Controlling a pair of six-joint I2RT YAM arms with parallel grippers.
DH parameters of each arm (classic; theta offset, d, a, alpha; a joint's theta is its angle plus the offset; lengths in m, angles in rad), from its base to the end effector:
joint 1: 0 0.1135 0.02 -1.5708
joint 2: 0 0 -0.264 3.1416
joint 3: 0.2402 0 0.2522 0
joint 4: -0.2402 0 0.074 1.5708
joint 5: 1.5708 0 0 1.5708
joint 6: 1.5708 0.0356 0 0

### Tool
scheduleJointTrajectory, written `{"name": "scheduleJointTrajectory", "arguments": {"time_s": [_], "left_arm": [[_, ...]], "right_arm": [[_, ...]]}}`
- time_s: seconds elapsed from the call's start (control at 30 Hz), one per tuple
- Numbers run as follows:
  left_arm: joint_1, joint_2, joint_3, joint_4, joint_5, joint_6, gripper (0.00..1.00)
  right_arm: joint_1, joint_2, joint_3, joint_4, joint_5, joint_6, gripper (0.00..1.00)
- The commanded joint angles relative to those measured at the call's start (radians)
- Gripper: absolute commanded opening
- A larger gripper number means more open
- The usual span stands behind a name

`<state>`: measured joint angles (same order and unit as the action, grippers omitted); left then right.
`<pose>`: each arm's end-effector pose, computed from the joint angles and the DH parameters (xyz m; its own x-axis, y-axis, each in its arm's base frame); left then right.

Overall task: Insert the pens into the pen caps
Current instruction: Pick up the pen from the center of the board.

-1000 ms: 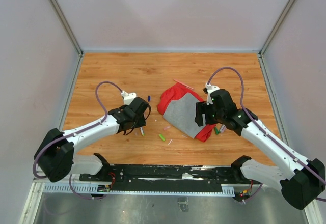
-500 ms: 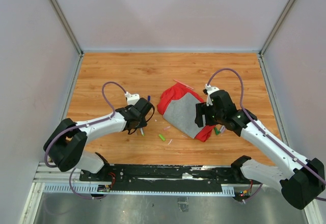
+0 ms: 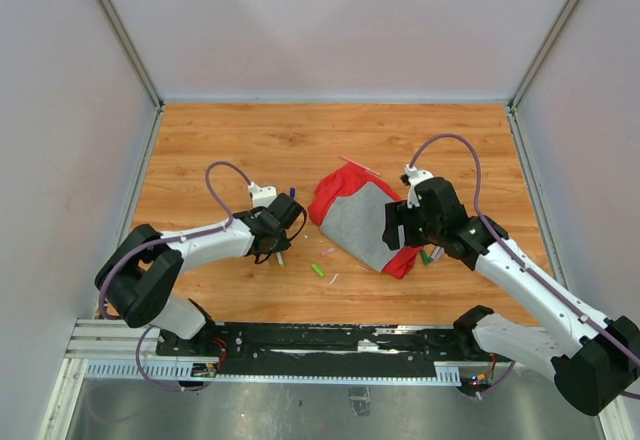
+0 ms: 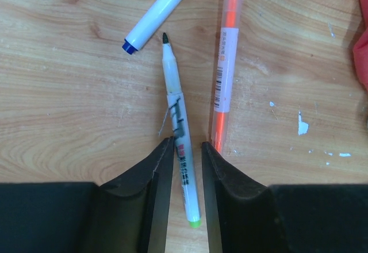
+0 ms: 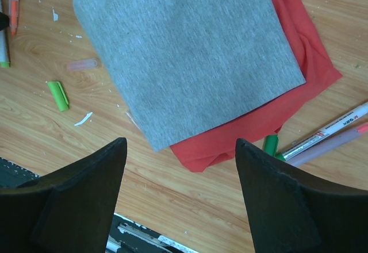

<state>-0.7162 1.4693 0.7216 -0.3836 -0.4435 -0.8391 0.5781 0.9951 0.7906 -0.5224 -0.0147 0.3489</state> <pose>0.2053 -0.1584 0.1575 -0.7948 -0.1992 -0.5732 -0.2037 0.9774 -0.0571 0.1758 0.1153 0.2711 -0.7130 -0.0570 -0.6989 -0.3318 0.9055 0.2646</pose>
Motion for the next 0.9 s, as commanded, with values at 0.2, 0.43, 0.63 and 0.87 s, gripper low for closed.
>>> {"name": "scheduleJointTrajectory", "arguments": {"time_s": [0.2,0.43,0.63,0.87], "left_arm": [[-0.008,0.04,-0.002,0.032,-0.026,-0.024,0.26],[-0.008,0.047,-0.018,0.039,-0.034,-0.032,0.22],[-0.008,0.042,-0.027,0.038,-0.04,-0.038,0.19],[-0.008,0.019,-0.032,0.03,-0.049,-0.046,0.06]], "right_arm": [[0.009,-0.041,-0.01,-0.02,0.025,0.019,0.77],[0.008,-0.04,-0.012,-0.021,0.027,0.015,0.77],[0.009,-0.046,-0.02,-0.019,0.03,0.017,0.77],[0.008,-0.064,-0.028,-0.017,0.027,0.017,0.77]]}}
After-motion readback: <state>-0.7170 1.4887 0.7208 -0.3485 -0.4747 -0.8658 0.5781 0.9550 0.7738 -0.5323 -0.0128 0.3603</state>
